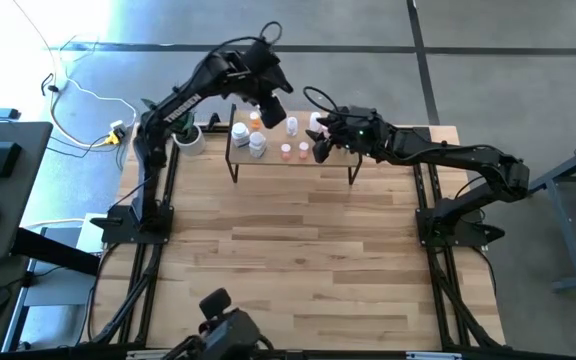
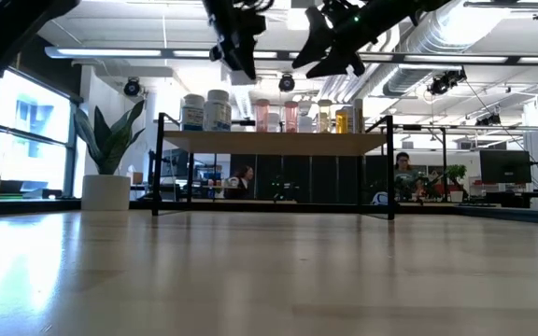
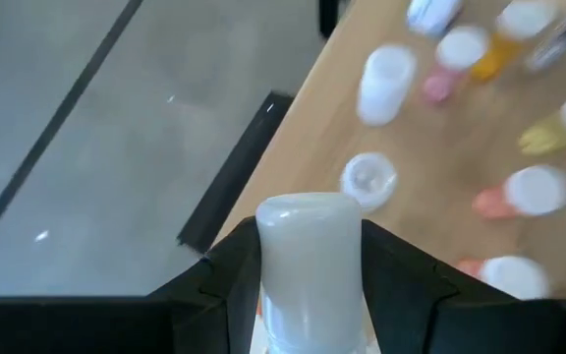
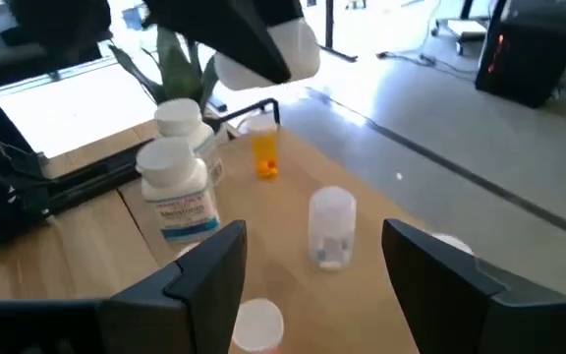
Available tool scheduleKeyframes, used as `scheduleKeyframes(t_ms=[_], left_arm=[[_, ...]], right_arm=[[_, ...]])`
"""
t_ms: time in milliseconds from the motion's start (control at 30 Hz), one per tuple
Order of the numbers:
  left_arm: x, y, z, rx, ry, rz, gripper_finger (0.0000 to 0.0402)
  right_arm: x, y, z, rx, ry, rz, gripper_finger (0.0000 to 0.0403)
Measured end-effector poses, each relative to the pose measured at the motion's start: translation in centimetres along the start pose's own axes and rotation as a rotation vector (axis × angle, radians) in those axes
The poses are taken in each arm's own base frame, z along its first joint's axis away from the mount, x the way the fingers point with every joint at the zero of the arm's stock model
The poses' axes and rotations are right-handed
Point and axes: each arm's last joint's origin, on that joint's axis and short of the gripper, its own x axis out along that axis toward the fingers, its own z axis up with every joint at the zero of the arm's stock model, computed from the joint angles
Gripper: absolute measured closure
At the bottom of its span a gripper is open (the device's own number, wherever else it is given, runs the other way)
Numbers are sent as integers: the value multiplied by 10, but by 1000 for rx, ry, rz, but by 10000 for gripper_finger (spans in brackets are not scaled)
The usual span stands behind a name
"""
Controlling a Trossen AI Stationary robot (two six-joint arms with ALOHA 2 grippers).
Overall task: Pick and place medicine bottles onto shelf by color
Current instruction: Adjust the white pill bottle on the shelf
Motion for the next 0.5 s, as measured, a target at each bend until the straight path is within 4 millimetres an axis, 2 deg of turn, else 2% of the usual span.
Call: scheduleKeyframes(t_ms=[167, 333, 500], left_arm=[[-26, 8, 1, -68, -123, -107, 264], [-59, 17, 6, -146, -314, -210, 264], [-81, 26, 17, -228, -518, -272, 264]], right_arm=[[-1, 3, 5, -69, -51, 15, 174], [-2, 5, 15, -143, -156, 22, 174], [-6, 6, 28, -261, -294, 9, 174]])
